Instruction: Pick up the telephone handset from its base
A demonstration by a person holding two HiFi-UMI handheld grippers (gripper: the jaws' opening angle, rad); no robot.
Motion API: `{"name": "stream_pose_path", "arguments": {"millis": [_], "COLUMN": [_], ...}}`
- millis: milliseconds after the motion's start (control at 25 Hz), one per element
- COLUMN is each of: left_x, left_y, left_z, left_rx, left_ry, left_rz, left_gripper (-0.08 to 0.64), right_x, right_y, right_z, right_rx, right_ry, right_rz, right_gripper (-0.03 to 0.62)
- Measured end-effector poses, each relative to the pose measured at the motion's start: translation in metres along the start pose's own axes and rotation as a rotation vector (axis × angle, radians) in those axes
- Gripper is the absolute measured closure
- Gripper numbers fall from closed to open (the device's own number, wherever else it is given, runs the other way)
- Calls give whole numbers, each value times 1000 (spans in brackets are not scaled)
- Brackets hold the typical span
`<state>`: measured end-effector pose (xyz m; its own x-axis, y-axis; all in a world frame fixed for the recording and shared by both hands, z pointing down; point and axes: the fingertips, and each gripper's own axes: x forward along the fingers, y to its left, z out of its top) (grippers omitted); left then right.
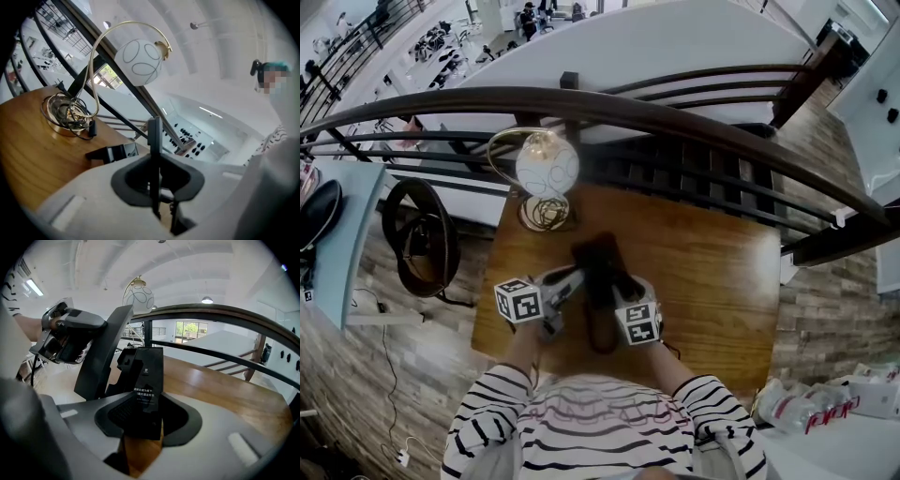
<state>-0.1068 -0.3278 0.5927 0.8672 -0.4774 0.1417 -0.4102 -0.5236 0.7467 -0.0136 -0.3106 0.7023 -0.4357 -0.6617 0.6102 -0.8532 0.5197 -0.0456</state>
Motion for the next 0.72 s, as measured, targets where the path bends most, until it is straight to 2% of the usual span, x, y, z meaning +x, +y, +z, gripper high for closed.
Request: {"name": "stream_pose_path", "arguments": {"millis": [120, 440, 720], "left_x": [-10, -37, -61], "left_y": [-10, -34, -65], "left_z": [3, -1, -20], "left_rx": [17, 54, 78], "left_ry": [-22, -91, -160], "left_rz": [16, 60, 93], "left_gripper": [503, 503, 502], "right_x": [-10, -54, -111], "right_y": [4, 10, 21], "right_z": [4, 22, 44], "right_rx": [3, 2, 4], "right_ry": [-10, -127, -241], "right_rz": [17, 27, 71], "right_gripper": [406, 431, 451]}}
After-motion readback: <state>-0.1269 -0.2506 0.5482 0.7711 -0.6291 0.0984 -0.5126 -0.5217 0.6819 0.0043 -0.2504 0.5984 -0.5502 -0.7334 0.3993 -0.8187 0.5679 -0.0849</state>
